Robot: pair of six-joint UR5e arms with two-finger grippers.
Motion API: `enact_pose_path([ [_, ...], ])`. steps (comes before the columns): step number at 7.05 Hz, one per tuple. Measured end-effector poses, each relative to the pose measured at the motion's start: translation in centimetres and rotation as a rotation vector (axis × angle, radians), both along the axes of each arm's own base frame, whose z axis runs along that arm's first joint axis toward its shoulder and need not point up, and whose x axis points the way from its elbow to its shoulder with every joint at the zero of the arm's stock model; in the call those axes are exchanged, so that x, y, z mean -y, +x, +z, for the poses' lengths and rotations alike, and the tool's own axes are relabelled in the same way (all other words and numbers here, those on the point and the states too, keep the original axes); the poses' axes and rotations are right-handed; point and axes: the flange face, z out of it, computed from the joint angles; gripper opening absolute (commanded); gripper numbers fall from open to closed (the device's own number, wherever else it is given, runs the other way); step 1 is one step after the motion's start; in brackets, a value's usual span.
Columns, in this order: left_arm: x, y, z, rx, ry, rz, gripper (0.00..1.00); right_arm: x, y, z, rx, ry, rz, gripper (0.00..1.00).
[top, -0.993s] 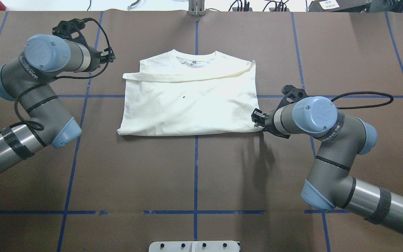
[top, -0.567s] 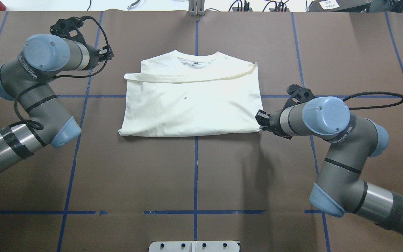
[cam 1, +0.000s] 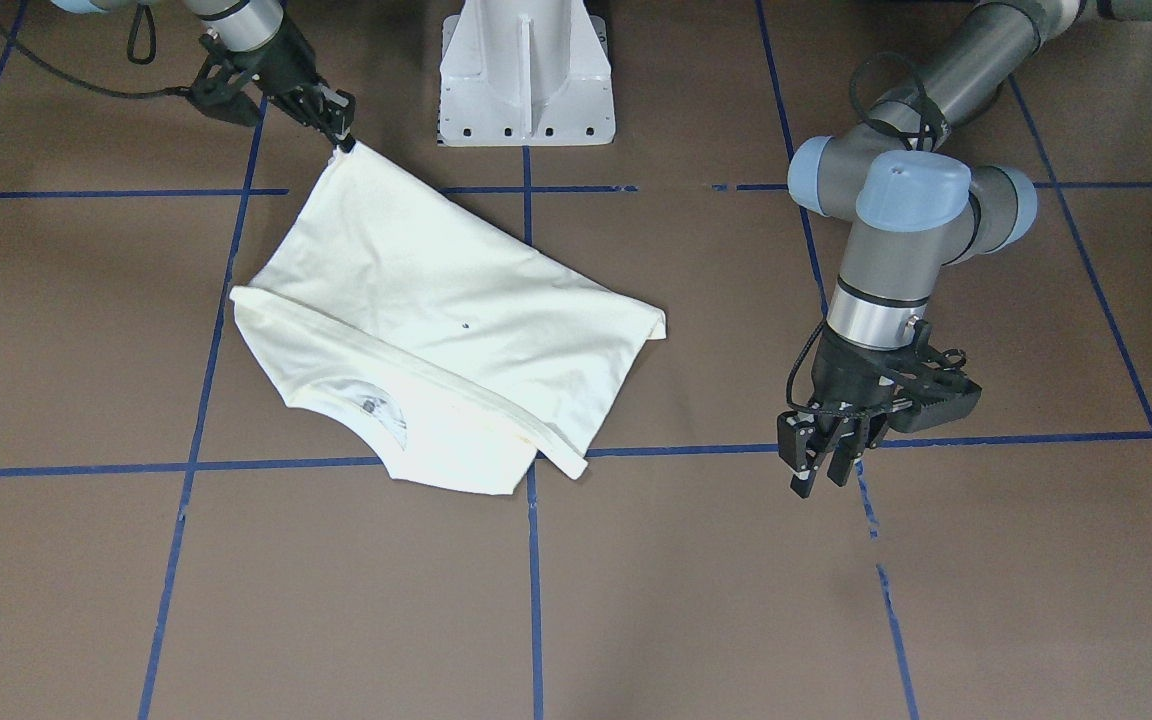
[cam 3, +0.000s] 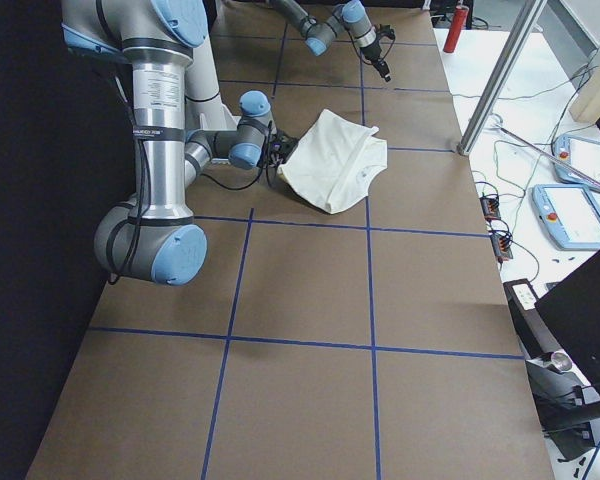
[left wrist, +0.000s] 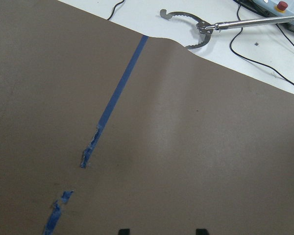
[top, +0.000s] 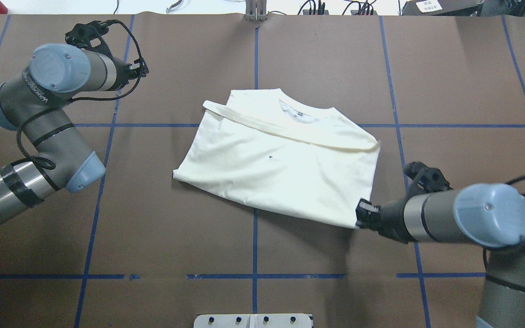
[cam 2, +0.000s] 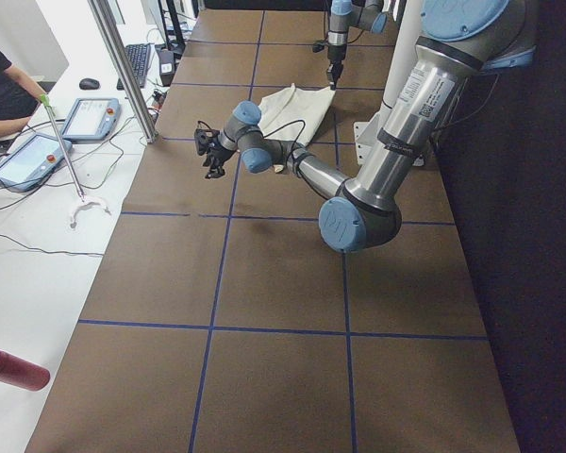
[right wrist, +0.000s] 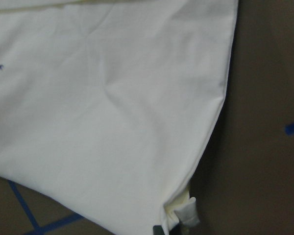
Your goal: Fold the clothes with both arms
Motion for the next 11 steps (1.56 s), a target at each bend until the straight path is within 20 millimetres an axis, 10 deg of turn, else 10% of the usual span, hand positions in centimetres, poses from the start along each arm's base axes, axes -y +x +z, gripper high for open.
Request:
enact_pose_path([
  [2, -3.7, -1.0, -3.1, -0.131, -0.031, 0.117, 0.61, -4.4, -1.0, -0.4, 0.004, -0.038, -0.082, 1.00],
  [4, -8.0, -0.1, -5.4, -0.251, -0.107, 0.247, 0.61, -4.2, -0.9, -0.9, 0.013, -0.044, -0.058, 1.00],
  [8, -18.3, 9.9, -6.3, -0.309, -0.284, 0.336, 0.61, 5.6, 3.2, -3.6, 0.081, -0.019, 0.193, 1.00],
  [11, -20.6, 14.3, -4.7, -0.208, -0.334, 0.326, 0.59, 8.8, 2.3, -3.6, 0.077, -0.014, 0.254, 1.00],
])
